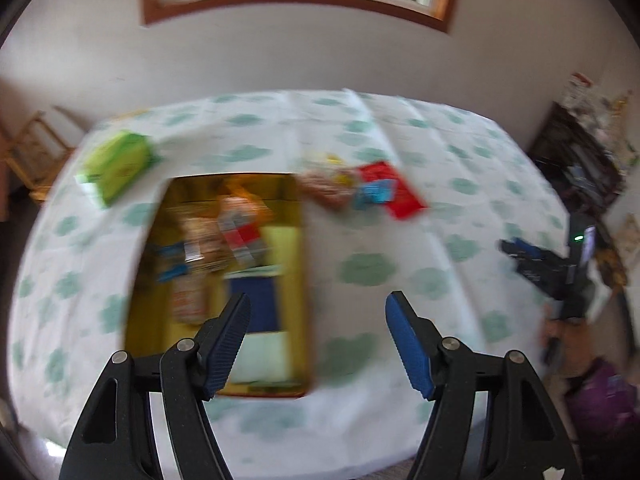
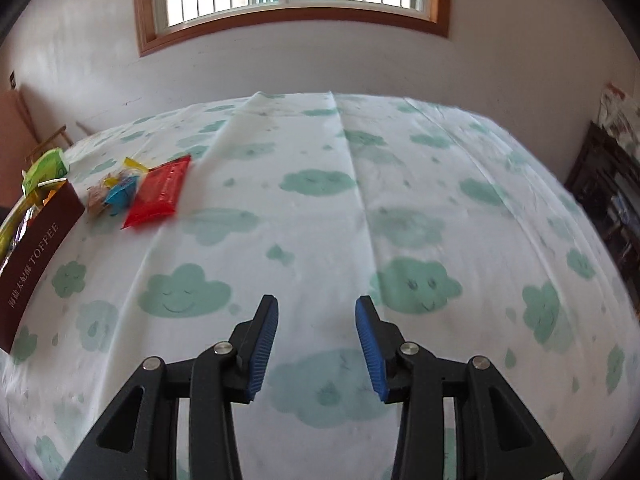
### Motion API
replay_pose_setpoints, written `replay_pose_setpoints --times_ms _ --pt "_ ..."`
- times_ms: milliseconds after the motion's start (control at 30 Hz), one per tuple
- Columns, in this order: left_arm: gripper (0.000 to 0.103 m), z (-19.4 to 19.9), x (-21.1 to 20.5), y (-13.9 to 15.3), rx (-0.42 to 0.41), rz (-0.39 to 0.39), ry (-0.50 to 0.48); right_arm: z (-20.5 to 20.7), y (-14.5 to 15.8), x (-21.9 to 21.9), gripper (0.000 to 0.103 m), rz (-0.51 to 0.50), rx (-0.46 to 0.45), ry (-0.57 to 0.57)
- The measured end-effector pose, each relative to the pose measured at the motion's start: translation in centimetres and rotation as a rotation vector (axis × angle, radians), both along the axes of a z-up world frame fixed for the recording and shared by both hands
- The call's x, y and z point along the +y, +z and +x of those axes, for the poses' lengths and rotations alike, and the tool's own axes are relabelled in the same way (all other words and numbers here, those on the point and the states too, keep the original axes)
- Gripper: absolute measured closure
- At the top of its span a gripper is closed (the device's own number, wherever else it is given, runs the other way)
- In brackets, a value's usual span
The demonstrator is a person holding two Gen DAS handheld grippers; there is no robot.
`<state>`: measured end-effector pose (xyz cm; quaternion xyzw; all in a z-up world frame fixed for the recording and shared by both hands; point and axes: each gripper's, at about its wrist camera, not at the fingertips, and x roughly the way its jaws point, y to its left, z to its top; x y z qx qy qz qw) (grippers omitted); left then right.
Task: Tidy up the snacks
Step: 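Grasp the small light-blue wrapped candy beside the red bar with the left gripper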
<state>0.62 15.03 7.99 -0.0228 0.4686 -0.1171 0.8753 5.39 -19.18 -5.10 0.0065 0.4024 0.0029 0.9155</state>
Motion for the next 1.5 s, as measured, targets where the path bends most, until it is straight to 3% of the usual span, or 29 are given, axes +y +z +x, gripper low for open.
replay_pose_setpoints --times_ms 100,233,433,533,733,1167,1233,1333,1367,1400,1500 --pt "0.037 2.2 -3.3 0.5 -0.03 -0.016 -0.114 -0.1 -0.1 -1.0 0.061 0.067 -0.015 -0.003" --pt "0.037 5.8 -8.8 -0.6 -0.025 0.094 -0.326 -0.2 -0.2 -1.4 0.055 0.117 -0.005 0.011" --pt "0.039 10.3 -13.8 -3.3 -0.053 0.253 -0.568 -0.5 0.0 -2.1 0.046 0.192 -0.029 0.031" --pt "0.055 12.5 -14.9 -4.8 -0.03 0.319 -0.626 -0.5 -0.1 -2.7 0.046 0.239 -0.034 0.028" --pt "0.061 15.5 -15.2 -7.6 0.033 0.376 -0.734 -0.7 -0.1 -3.2 0.046 0.287 -0.042 0.039" --pt "0.061 18.1 -14.6 -10.2 0.108 0.375 -0.744 -0.4 -0.4 -3.0 0.046 0.301 -0.023 0.063" --pt "0.078 18.4 -14.5 -10.1 0.115 0.37 -0.695 -0.3 -0.4 -3.0 0.046 0.299 -0.017 0.063" --pt "0.08 17.4 -14.1 -9.6 0.127 0.35 -0.6 -0.2 -0.5 -2.9 0.046 0.292 -0.008 0.062" --pt "0.088 16.7 -14.1 -9.3 0.123 0.355 -0.579 -0.2 -0.6 -2.9 0.046 0.291 -0.006 0.062" --pt "0.09 15.8 -14.1 -8.8 0.112 0.36 -0.55 -0.2 -0.6 -2.9 0.046 0.289 -0.005 0.06" --pt "0.09 12.3 -13.6 -6.0 0.096 0.261 -0.456 -0.2 -0.5 -3.0 0.046 0.29 -0.013 0.057"
